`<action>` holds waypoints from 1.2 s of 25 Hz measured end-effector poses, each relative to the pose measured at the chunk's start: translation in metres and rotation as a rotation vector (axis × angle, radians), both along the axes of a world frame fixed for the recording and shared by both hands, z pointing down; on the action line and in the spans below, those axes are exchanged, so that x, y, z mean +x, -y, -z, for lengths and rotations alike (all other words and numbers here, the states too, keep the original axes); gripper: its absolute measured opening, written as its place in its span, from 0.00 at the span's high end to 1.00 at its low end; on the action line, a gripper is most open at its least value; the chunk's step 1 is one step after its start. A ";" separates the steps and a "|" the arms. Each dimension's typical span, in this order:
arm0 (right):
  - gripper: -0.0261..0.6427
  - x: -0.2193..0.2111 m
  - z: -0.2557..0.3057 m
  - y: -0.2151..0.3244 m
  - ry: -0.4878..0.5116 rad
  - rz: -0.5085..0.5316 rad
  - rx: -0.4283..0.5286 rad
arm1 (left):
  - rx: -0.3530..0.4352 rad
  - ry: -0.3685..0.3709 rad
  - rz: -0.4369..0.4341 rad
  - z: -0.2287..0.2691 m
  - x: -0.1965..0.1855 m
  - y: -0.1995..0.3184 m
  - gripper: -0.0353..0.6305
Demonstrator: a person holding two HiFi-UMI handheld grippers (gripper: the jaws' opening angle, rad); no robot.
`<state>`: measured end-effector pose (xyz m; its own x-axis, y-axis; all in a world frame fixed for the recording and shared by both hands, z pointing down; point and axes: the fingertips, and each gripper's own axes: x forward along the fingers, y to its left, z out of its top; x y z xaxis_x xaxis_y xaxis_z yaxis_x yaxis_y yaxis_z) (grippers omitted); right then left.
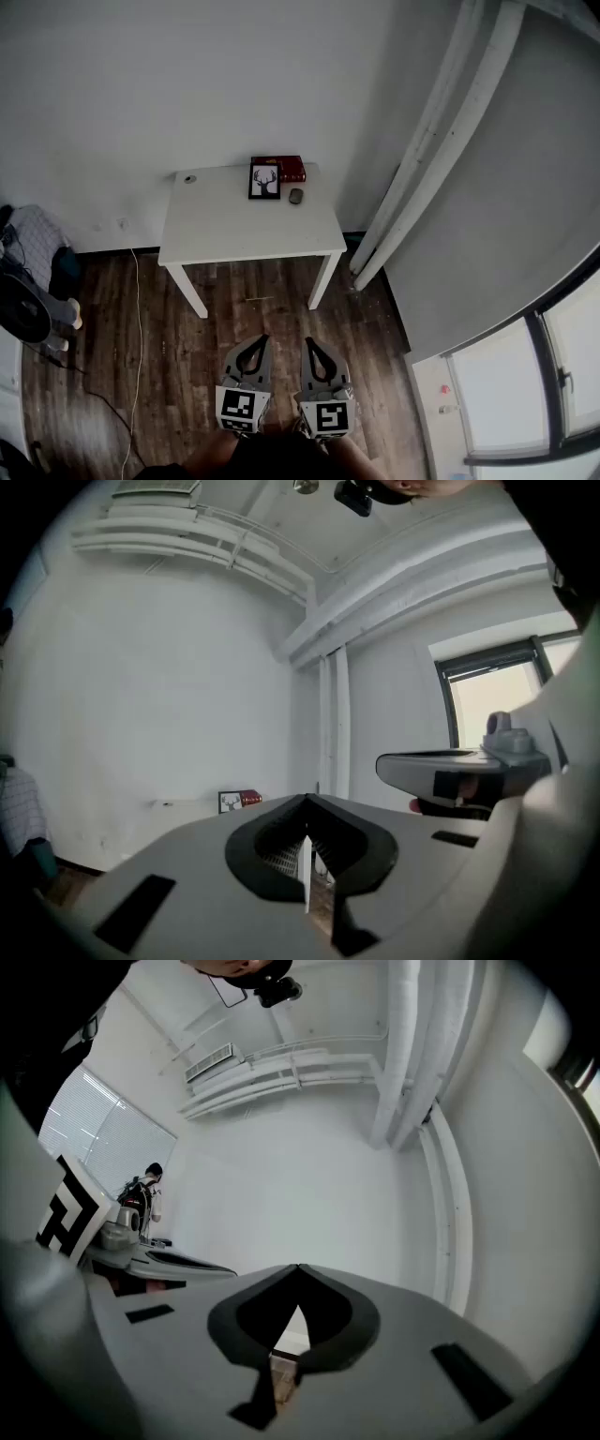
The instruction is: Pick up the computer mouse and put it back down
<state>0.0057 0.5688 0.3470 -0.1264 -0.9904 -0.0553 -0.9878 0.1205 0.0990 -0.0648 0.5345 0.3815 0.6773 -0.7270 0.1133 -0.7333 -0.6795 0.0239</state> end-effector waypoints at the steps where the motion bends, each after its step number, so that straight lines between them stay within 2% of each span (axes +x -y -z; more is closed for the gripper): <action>1: 0.93 -0.001 0.000 -0.001 0.002 0.003 -0.001 | 0.001 -0.001 0.000 0.000 0.000 -0.001 0.94; 10: 0.93 -0.024 0.006 0.003 -0.002 -0.005 0.016 | 0.007 -0.013 -0.007 0.001 -0.019 -0.003 0.94; 13: 0.93 -0.040 0.007 0.005 -0.001 0.000 0.034 | 0.001 -0.011 -0.007 -0.005 -0.033 -0.002 0.94; 18: 0.93 -0.066 -0.003 0.007 -0.014 0.000 0.012 | 0.002 -0.008 0.001 -0.016 -0.060 0.001 0.94; 21: 0.93 -0.074 -0.009 0.014 -0.040 0.007 0.009 | -0.029 -0.013 -0.003 -0.028 -0.065 0.010 0.94; 25: 0.93 -0.064 -0.016 0.028 -0.032 0.003 -0.024 | -0.058 -0.026 0.014 -0.037 -0.059 0.023 0.94; 30: 0.93 -0.044 -0.022 0.076 -0.018 0.014 -0.025 | -0.063 -0.007 0.043 -0.051 -0.050 0.060 0.94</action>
